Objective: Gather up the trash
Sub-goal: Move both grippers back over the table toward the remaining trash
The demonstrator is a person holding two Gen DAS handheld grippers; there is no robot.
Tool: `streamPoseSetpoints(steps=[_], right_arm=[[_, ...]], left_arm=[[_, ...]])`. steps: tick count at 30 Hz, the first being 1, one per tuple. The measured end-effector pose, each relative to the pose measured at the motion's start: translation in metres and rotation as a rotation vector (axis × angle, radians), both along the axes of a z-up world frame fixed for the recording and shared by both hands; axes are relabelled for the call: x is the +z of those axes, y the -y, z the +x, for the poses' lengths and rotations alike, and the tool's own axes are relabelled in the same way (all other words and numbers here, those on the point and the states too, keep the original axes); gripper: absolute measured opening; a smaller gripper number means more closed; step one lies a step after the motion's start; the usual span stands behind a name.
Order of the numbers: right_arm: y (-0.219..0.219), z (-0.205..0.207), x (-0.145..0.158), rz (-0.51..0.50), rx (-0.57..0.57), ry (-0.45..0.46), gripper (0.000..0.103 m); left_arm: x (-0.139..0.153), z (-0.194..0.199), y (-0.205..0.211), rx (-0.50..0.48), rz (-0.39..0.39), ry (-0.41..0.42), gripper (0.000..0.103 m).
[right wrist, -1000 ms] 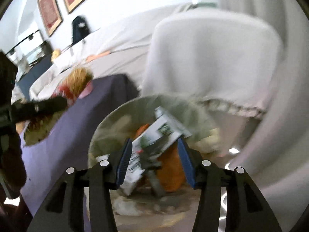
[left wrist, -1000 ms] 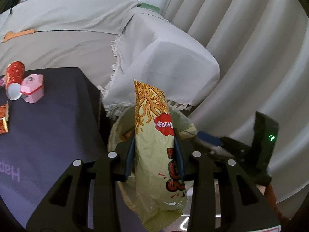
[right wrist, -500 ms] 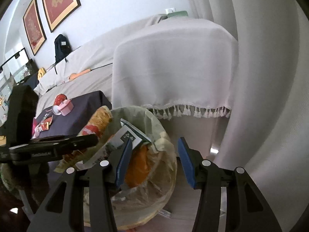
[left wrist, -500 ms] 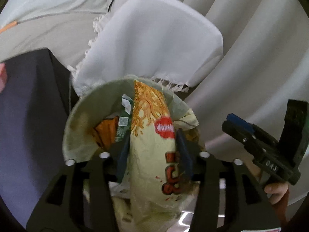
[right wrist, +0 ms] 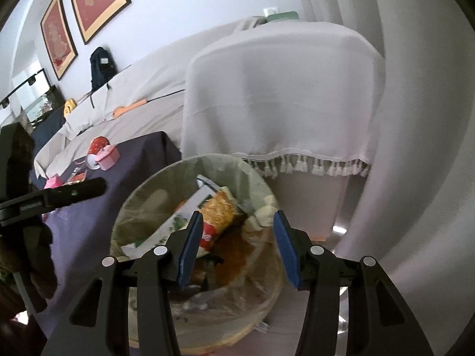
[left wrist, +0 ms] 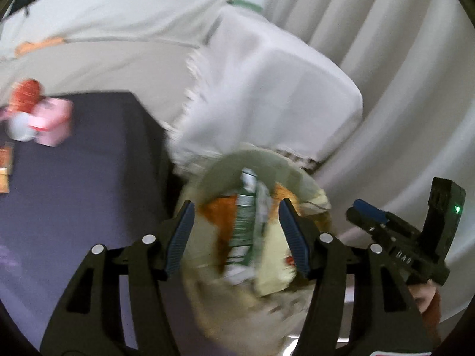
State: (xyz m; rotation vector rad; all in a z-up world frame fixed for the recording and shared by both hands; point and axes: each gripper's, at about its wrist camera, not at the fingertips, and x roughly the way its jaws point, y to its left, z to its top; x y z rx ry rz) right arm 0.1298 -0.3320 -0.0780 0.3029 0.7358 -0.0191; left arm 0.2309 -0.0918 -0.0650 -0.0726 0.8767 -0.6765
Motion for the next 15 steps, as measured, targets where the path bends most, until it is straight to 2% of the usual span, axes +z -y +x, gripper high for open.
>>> streamPoseSetpoints(steps=[3, 8, 11, 15], right_arm=[[-0.014, 0.005, 0.004, 0.005, 0.030, 0.015, 0.047], [-0.045, 0.016, 0.012, -0.002, 0.086, 0.027, 0.047], [-0.072, 0.028, 0.015, 0.005, 0.141, 0.028, 0.047], [-0.110, 0.046, 0.015, 0.005, 0.213, 0.014, 0.047]], left_arm=[[0.009, -0.008, -0.038, 0.069, 0.031, 0.056, 0.056], [0.014, -0.013, -0.122, 0.253, 0.156, 0.125, 0.056], [0.011, -0.013, -0.175, 0.374, 0.174, 0.100, 0.056], [0.004, -0.018, -0.261, 0.583, 0.123, 0.036, 0.056]])
